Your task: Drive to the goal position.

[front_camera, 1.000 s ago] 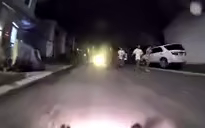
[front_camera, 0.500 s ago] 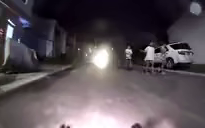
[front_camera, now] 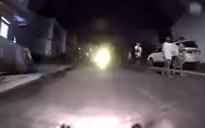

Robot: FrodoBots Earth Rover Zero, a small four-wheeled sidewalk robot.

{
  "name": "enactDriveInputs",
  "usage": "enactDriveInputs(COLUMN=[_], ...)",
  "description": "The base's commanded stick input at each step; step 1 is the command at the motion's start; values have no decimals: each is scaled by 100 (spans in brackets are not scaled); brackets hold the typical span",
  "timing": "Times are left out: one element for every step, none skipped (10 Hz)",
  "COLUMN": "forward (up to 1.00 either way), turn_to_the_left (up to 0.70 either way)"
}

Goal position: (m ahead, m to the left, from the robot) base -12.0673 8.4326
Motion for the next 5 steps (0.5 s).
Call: enactDriveInputs(forward=[100, 100, 100, 100, 100], turn_to_the_left=[0, 0, 0, 0, 0])
